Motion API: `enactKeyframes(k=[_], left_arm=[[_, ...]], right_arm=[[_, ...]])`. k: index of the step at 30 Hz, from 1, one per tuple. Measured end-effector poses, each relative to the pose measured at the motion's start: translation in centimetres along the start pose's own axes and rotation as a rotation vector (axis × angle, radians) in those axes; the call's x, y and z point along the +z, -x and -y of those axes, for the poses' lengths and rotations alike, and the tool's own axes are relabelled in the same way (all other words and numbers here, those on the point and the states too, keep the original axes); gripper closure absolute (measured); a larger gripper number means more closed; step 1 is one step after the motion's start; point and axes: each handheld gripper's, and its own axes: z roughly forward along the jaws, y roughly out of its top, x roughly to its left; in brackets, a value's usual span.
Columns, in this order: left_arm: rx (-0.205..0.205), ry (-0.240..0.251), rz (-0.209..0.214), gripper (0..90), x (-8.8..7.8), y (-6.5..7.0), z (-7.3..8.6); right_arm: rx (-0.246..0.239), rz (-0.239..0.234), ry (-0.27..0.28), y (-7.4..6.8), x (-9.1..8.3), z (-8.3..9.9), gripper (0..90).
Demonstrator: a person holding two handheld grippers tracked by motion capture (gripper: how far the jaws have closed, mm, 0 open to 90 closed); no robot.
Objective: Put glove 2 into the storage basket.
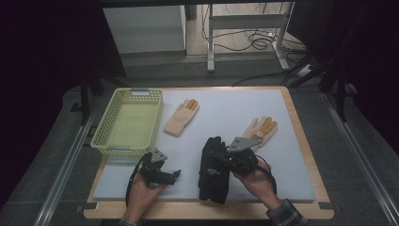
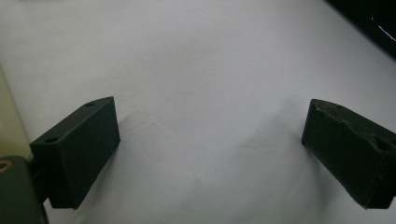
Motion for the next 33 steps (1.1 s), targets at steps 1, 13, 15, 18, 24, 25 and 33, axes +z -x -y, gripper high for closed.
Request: enactKeyframes(k=[1, 13, 15, 18, 24, 25, 33], left_arm=[[-0.001, 0.001, -0.001, 4.4, 0.0, 0.0, 0.0], [-0.002, -0.003, -0.001, 4.4, 0.0, 0.0, 0.0], [-0.002, -0.002, -0.001, 4.4, 0.0, 0.0, 0.0], [-0.001, -0.004, 0.000, 4.3, 0.0, 0.0, 0.0], [-0.001, -0.004, -0.001, 4.3, 0.0, 0.0, 0.0], [-0.002, -0.003, -0.001, 4.4, 0.0, 0.0, 0.0], [0.001, -0.004, -0.002, 4.3, 0.0, 0.0, 0.0]], right_arm=[[0.002, 0.001, -0.004, -0.2, 0.1, 0.4, 85.4], [0.071, -0.031, -0.038, -1.1, 2.8, 4.1, 71.6], [0.077, -0.035, -0.018, -0.8, 2.4, 3.8, 64.7], [0.080, -0.016, 0.010, -0.2, 1.4, 3.2, 59.8], [0.103, 0.017, 0.012, 1.5, 0.3, 3.1, 58.3], [0.108, 0.024, 0.009, 1.7, 0.3, 3.2, 58.2], [0.145, 0.050, 0.002, 3.2, 0.3, 3.8, 56.8]])
